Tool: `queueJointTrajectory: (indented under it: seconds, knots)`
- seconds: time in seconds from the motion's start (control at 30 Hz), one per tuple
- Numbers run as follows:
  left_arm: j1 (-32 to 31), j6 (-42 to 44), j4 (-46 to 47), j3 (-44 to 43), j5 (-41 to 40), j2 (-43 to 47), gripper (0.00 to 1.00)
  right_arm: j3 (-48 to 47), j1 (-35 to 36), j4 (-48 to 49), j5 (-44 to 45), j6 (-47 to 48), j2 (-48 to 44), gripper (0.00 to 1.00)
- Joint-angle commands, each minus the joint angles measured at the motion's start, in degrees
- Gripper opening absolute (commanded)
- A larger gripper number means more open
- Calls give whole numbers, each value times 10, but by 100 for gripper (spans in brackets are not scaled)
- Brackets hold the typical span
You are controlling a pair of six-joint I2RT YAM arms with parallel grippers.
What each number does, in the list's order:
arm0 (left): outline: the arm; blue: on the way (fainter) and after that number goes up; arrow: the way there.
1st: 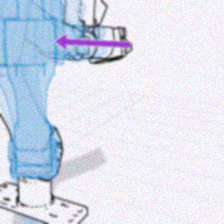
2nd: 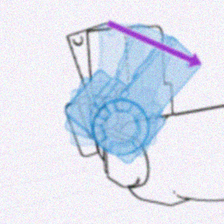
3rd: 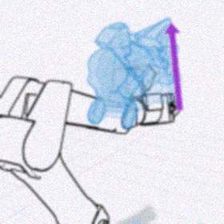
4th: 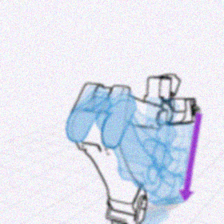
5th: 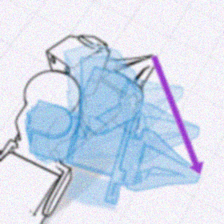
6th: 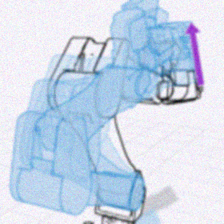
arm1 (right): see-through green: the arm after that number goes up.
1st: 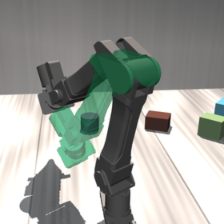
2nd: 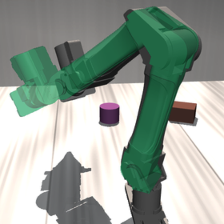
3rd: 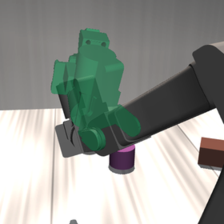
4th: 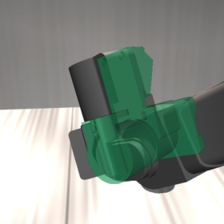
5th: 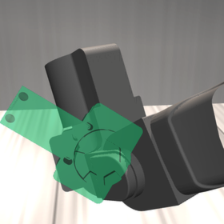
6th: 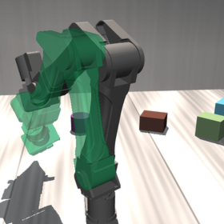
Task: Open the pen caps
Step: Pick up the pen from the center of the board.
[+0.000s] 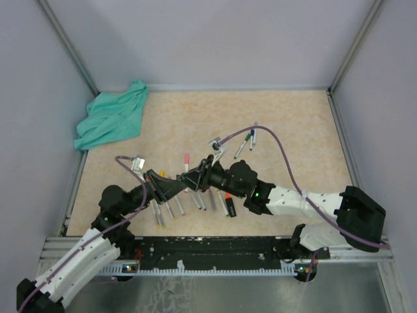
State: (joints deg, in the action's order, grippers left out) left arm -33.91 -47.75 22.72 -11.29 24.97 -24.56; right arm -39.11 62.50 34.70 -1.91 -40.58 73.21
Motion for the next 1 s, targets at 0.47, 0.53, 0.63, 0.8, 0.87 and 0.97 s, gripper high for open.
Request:
queueJointTrajectory:
  seconds: [0.47,0.53,0.63,0.8,0.87,0.97]
  knots:
    - [0,-47,12,0,15,6,1,16,9,87,0,-7,-21,6]
    - [0,-47,11,1,22,6,8,21,9,91,-1,-6,-25,0]
    - [0,-42,8,2,38,8,23,29,9,91,2,-1,-36,0]
    - [0,-24,5,10,61,31,50,50,9,75,4,17,-65,0]
    - [0,-16,-5,9,58,44,60,63,9,67,0,25,-78,0]
    - [0,0,-26,-3,60,57,73,88,9,52,-1,33,-103,0]
